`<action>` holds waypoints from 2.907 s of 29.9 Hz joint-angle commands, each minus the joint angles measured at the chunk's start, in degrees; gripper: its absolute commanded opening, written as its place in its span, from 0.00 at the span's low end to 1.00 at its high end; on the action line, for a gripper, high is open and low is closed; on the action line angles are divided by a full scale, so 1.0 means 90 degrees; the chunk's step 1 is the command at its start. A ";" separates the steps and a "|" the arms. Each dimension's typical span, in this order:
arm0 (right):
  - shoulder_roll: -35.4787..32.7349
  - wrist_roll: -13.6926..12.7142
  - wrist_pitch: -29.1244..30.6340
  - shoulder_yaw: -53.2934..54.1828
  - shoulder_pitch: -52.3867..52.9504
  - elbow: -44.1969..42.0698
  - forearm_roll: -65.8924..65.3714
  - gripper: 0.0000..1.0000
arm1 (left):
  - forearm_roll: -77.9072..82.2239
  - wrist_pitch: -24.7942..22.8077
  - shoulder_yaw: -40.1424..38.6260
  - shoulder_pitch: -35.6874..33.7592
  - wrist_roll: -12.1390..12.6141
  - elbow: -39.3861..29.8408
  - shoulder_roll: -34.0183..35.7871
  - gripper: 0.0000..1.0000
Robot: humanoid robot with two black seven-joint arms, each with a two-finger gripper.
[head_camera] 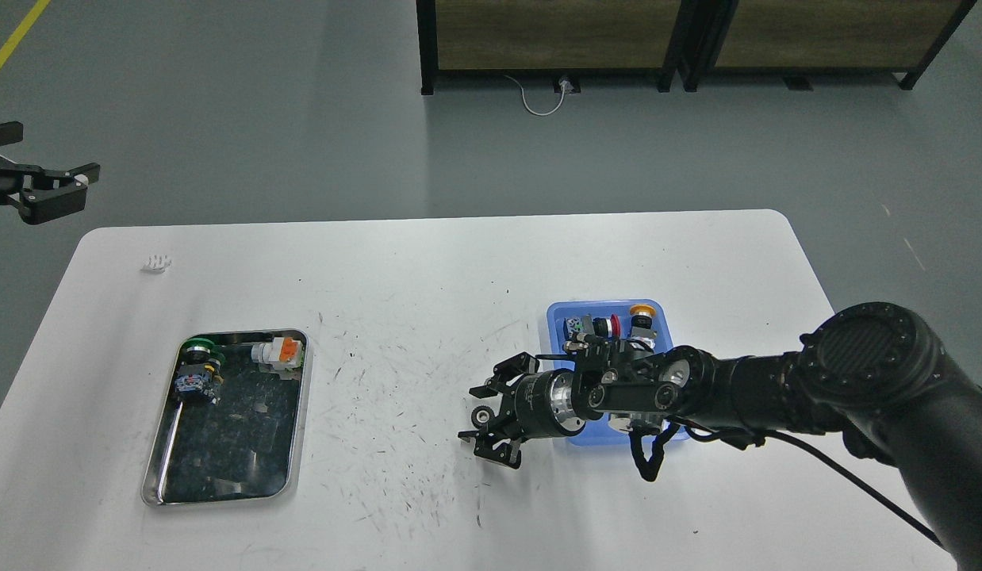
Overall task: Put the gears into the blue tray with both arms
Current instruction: 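Lower the right gripper onto the second ring and grasp it, then carry the ring into the blue tray and open the right gripper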
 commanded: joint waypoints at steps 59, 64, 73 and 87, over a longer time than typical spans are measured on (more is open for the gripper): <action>-0.3098 0.0068 0.0288 0.0967 -0.0120 0.1105 -0.0507 0.24 | 0.0008 0.0018 0.0000 0.0021 -0.0019 0.0020 0.0020 0.97; -0.3001 0.0058 0.0239 0.0996 -0.0374 0.1017 -0.0576 0.24 | 0.0008 0.0018 0.0000 0.0021 -0.0068 0.0020 0.0030 0.96; -0.2845 0.0058 0.0219 0.1016 -0.0462 0.0656 -0.0576 0.34 | 0.0008 0.0018 0.0000 0.0011 -0.0068 0.0010 0.0030 0.96; -0.2415 0.0048 0.0200 0.2040 -0.0394 0.0509 -0.0371 0.84 | 0.0008 0.0047 0.0000 0.0021 -0.0049 0.0020 0.0049 0.97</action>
